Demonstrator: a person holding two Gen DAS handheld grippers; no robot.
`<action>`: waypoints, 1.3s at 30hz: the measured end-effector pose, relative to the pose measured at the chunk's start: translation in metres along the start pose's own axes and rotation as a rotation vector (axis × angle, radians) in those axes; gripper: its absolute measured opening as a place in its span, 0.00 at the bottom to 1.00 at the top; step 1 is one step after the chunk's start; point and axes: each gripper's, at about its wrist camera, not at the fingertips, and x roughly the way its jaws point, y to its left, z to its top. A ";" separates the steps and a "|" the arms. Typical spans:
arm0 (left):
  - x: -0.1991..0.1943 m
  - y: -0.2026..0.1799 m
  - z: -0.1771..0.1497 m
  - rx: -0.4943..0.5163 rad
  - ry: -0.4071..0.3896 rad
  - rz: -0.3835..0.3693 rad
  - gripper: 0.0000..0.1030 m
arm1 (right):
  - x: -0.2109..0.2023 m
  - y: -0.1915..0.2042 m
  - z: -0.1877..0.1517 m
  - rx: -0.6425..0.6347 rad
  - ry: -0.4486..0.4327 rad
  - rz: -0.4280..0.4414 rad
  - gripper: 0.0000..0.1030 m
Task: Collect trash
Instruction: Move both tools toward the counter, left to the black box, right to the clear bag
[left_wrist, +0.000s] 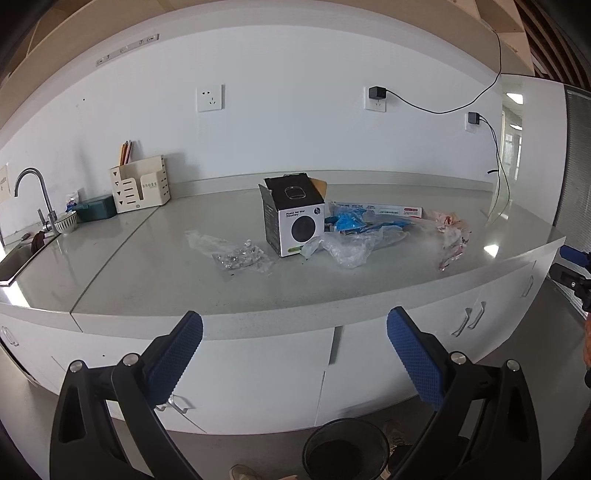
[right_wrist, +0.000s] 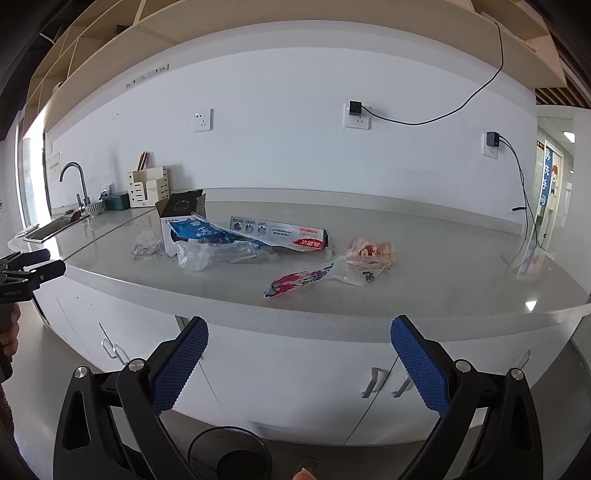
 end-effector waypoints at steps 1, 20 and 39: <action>0.007 0.002 0.002 0.001 0.000 -0.003 0.96 | 0.007 -0.001 0.003 0.003 -0.001 -0.002 0.97; 0.127 0.029 0.047 -0.063 0.003 -0.100 0.96 | 0.141 -0.025 0.015 0.113 0.094 0.049 0.97; 0.216 0.009 0.088 -0.116 0.047 -0.107 0.96 | 0.217 -0.038 0.013 0.193 0.188 0.089 0.80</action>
